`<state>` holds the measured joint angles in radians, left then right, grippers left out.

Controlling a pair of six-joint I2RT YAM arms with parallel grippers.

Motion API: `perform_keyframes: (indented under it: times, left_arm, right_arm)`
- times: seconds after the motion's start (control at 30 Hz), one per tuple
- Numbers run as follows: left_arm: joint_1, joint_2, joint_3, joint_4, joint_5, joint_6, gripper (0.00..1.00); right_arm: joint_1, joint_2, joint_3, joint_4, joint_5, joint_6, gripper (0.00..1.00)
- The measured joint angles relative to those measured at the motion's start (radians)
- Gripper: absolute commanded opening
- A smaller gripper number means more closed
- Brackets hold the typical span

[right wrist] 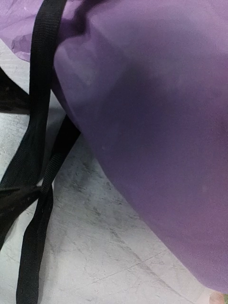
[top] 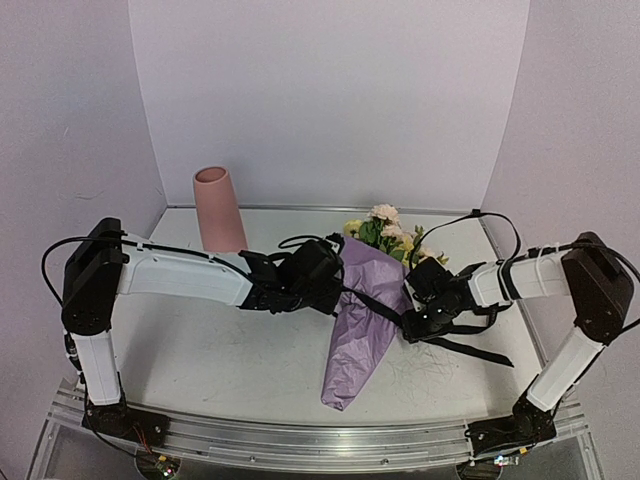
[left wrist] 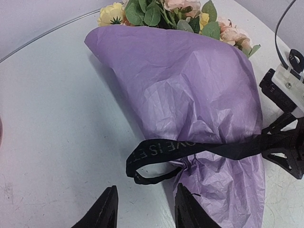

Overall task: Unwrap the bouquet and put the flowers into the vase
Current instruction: Untie the ribbon from the wrapping paper.

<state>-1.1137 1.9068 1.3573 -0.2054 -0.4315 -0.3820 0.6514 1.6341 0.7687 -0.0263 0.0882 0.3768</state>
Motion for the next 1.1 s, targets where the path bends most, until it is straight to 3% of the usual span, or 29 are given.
perform_keyframes:
  times: [0.1,0.2,0.43,0.67,0.83,1.1]
  left_arm:
    - [0.000,0.000,-0.006,0.001,-0.006,0.000,0.41]
    - [0.000,0.000,-0.012,0.000,-0.010,0.000,0.41]
    - [0.000,0.000,-0.012,0.001,-0.016,0.000,0.41]
    - [0.000,0.000,-0.012,0.001,-0.013,0.000,0.43]
    - [-0.001,-0.026,-0.016,-0.001,0.016,-0.009,0.45]
    - [-0.002,-0.174,-0.063,0.001,0.062,-0.036,0.49]
  right_arm:
    - [0.000,0.010,0.008,-0.002,0.011,0.010,0.18]
    - [0.000,0.019,0.018,-0.001,0.014,0.010,0.09]
    - [0.002,-0.008,0.019,-0.010,0.008,0.012,0.08]
    - [0.006,-0.261,0.041,-0.024,-0.073,-0.012,0.09]
    - [0.006,-0.341,0.144,-0.027,-0.200,-0.031,0.10]
    - [0.018,-0.316,0.365,-0.003,-0.390,-0.028,0.11]
